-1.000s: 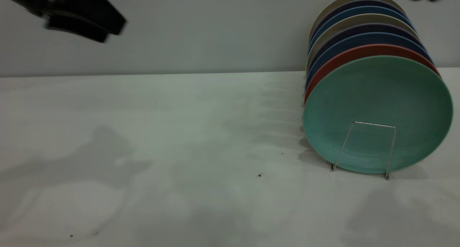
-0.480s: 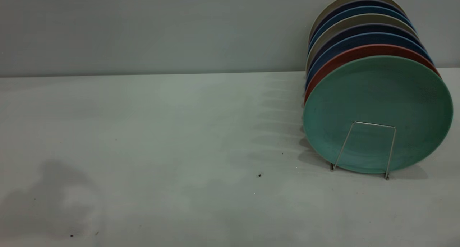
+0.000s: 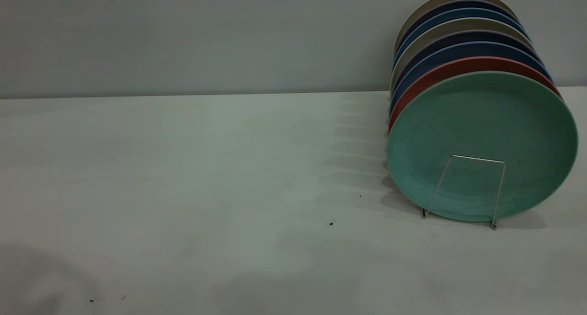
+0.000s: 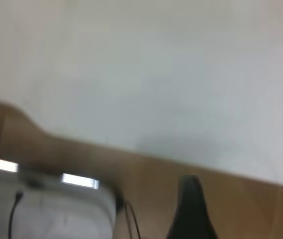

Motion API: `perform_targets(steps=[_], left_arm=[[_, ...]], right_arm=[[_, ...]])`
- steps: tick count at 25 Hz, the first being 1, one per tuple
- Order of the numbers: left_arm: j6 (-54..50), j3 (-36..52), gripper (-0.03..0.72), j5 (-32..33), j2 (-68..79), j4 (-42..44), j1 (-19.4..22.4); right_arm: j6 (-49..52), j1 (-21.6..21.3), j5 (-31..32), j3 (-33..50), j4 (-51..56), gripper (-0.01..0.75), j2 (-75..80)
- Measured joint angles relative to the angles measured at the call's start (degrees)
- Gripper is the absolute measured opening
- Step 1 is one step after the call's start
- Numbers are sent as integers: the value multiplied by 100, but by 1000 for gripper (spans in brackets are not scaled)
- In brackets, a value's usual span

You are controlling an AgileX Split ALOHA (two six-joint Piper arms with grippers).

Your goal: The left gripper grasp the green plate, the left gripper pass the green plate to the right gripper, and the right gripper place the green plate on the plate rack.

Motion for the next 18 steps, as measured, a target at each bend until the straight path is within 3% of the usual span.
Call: perform_targets(steps=[12, 18], left_arm=[[-447, 2322, 592, 0, -1466, 369, 0], [-1066, 3387, 592, -37, -2561, 1302, 0]], right_arm=[[30, 0, 18, 105, -37, 574, -1977], [244, 0, 35, 105, -129, 574, -2326]])
